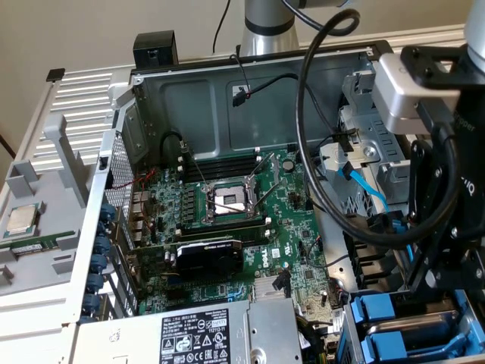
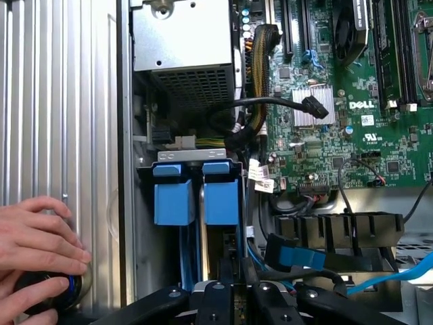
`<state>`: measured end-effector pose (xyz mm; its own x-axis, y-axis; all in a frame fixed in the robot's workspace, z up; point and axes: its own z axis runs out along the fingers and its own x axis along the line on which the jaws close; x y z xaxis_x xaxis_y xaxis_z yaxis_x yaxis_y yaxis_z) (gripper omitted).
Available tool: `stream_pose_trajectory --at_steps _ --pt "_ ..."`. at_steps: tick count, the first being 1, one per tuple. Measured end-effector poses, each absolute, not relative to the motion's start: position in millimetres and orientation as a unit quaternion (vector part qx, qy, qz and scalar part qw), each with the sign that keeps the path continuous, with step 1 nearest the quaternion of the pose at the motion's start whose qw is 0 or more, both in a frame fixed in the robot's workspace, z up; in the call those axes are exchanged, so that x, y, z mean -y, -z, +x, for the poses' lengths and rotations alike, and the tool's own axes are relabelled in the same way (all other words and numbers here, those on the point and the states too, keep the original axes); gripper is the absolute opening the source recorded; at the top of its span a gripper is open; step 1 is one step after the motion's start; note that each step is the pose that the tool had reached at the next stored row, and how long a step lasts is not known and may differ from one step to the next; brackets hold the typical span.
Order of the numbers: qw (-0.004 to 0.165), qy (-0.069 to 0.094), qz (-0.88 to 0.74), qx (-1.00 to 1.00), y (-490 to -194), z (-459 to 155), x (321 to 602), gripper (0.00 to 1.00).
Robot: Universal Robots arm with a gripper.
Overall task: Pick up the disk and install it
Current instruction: 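Insert the second disk wire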
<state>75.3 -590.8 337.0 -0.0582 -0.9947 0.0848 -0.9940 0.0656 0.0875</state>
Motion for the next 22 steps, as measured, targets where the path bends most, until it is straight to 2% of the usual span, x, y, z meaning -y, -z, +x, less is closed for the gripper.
stream_pose_trajectory --at_steps 22 --pt "0.058 0.001 0.684 0.728 -335.1 75.0 590.8 0.17"
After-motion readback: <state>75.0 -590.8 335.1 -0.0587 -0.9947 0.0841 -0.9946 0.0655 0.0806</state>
